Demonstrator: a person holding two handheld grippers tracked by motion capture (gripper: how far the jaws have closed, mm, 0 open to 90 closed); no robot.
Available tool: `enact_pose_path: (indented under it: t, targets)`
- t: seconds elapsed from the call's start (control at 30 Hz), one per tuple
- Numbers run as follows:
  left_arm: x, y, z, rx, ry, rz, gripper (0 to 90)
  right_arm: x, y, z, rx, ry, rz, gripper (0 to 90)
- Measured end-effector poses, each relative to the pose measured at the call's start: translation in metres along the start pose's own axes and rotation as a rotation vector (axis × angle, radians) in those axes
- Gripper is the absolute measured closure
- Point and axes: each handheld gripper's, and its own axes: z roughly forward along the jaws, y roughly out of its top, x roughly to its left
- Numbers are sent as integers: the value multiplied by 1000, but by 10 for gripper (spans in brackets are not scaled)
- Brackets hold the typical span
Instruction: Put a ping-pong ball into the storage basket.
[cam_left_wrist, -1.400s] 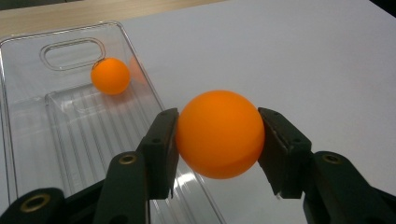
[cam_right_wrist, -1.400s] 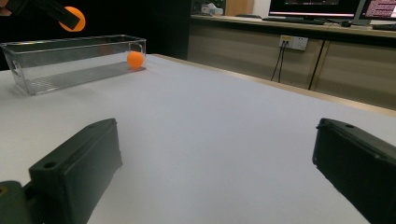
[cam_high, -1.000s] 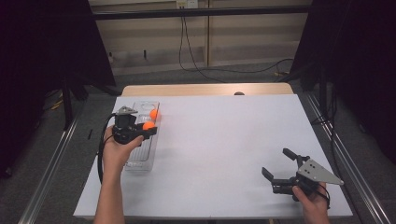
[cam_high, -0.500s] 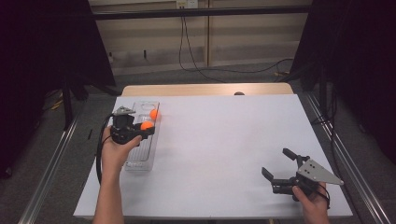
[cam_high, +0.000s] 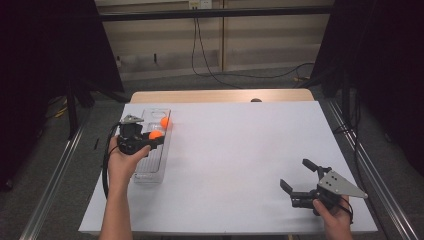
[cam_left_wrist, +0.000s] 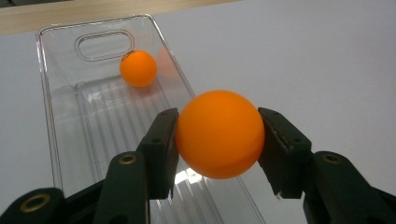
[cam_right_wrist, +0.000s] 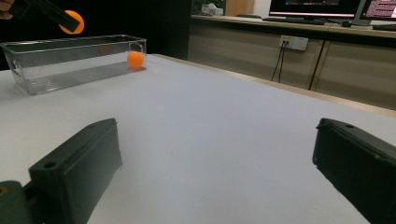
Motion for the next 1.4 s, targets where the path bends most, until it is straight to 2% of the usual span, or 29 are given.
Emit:
enact_pose_path:
  t: [1.4]
  targets:
    - [9,-7,6,15,66,-22,509,0,0,0,-2,0,-3,6]
